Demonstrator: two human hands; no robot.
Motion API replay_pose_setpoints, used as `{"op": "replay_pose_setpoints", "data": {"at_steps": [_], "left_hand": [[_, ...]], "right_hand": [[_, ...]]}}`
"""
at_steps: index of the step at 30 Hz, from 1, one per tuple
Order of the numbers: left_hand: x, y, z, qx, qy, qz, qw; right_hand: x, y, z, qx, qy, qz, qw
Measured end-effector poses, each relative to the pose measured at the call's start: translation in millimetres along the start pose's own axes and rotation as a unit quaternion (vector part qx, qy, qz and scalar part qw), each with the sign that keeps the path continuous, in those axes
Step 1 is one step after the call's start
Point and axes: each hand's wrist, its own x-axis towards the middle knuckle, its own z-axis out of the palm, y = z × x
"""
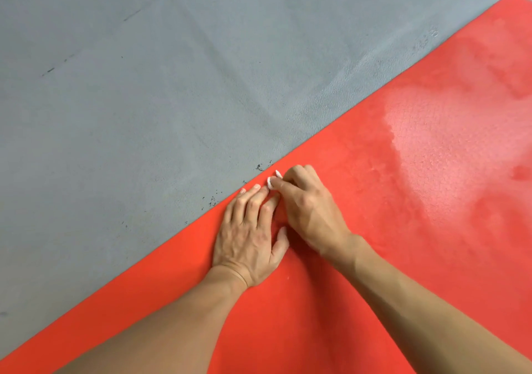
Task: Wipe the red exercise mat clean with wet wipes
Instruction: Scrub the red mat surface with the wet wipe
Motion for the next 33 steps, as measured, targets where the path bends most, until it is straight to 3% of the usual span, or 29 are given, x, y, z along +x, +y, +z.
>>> {"op": "replay_pose_setpoints", "data": {"at_steps": [2, 5, 6, 8, 10, 11, 13, 15, 17, 19, 23, 25, 28, 29, 33], "left_hand": [[0, 0, 0, 0.002, -0.002, 0.003, 1.000], [-1, -2, 0, 0.005, -0.010, 0.005, 1.000], [-1, -1, 0, 0.006, -0.010, 0.005, 1.000], [0, 0, 0, 0.006, -0.003, 0.002, 1.000], [0, 0, 0, 0.009, 0.001, -0.002, 1.000], [0, -1, 0, 0.008, 0.000, -0.001, 1.000], [-1, -1, 0, 0.004, -0.002, 0.005, 1.000], [-1, -2, 1, 0.000, -0.001, 0.009, 1.000], [0, -3, 2, 0.002, -0.002, 0.006, 1.000], [-1, -3, 2, 0.004, -0.005, 0.006, 1.000], [-1, -3, 1, 0.004, 0.001, 0.009, 1.000], [-1, -3, 1, 0.000, 0.003, 0.007, 1.000], [-2, -2, 3, 0.005, 0.000, 0.007, 1.000], [-2, -2, 3, 0.005, 0.001, 0.008, 1.000], [0, -4, 2, 0.007, 0.002, 0.008, 1.000]], "right_hand": [[17, 22, -6, -0.017, 0.054, 0.040, 0.998], [41, 34, -8, -0.025, 0.184, 0.201, 0.962], [41, 23, -1, -0.007, 0.175, 0.188, 0.966], [33, -4, 15, 0.038, 0.054, 0.076, 0.995], [32, -5, 12, 0.047, -0.047, 0.000, 0.998], [37, 5, 6, 0.039, -0.048, -0.005, 0.998], [46, 31, -9, -0.006, 0.028, 0.013, 1.000], [48, 58, -27, -0.061, 0.132, 0.098, 0.985], [41, 64, -32, -0.075, 0.172, 0.172, 0.967], [25, 47, -22, -0.051, 0.153, 0.158, 0.974], [-8, 34, -25, -0.044, -0.004, -0.040, 0.998], [-1, 68, -44, -0.099, 0.034, -0.010, 0.994], [8, 104, -71, -0.124, 0.171, 0.185, 0.960], [7, 101, -68, -0.122, 0.180, 0.204, 0.954], [-25, 61, -39, -0.087, 0.075, 0.056, 0.992]]}}
